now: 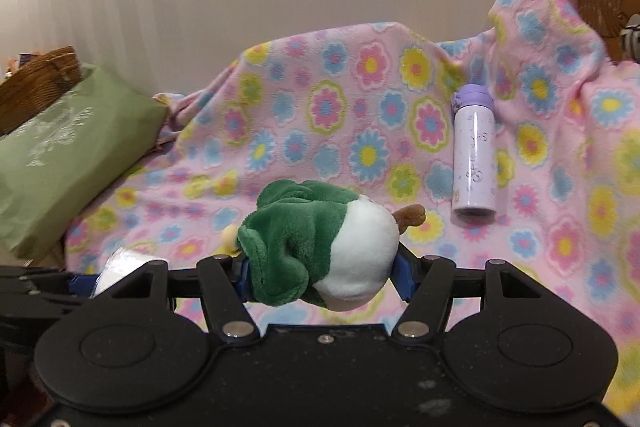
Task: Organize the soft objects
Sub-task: 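Carry the tissue pack and plush over the woven basket with both tools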
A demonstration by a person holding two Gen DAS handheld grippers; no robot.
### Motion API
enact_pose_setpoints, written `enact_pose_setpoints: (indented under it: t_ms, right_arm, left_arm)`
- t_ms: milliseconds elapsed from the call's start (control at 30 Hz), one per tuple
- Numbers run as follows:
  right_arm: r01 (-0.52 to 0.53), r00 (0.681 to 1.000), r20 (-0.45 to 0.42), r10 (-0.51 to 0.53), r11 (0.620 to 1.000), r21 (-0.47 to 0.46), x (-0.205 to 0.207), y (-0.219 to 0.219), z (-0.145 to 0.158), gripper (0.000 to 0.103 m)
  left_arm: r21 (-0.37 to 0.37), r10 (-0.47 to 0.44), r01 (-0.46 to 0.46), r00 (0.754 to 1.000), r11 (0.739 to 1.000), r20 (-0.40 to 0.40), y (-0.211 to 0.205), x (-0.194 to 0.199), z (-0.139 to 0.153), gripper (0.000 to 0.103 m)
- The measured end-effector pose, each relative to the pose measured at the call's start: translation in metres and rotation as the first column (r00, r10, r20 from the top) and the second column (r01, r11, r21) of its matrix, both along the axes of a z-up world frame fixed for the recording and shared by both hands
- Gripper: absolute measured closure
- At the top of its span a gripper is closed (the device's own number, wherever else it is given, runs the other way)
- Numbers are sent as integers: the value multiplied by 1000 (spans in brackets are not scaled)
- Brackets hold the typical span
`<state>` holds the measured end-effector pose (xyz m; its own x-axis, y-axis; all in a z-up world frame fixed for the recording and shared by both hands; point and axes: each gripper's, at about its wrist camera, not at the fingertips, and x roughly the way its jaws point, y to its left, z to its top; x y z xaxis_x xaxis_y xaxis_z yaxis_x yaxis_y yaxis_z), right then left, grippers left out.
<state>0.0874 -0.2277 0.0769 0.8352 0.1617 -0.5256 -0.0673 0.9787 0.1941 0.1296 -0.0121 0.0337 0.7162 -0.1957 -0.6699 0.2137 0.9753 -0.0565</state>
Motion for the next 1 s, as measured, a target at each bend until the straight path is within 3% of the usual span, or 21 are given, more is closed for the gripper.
enact_pose_setpoints:
  t_ms: [233, 500, 733, 1000]
  right_arm:
    - [12, 1000, -7, -12, 1000, 0, -73, 5, 2, 41]
    - [-10, 997, -78, 10, 1000, -9, -130, 11, -12, 41]
    - [-26, 992, -122, 21, 999, -36, -156, 20, -25, 40]
    - [58, 982, -178, -62, 998, -25, -162, 8, -31, 40]
  left_arm:
    - [-10, -18, 17, 999, 1000, -27, 0, -52, -1, 45]
    - [6, 3, -3, 1000, 1000, -7, 2, -99, -5, 44]
    - [27, 3, -2, 999, 1000, -40, 0, -113, -20, 44]
    - [27, 20, -18, 996, 999, -85, 6, -117, -33, 44]
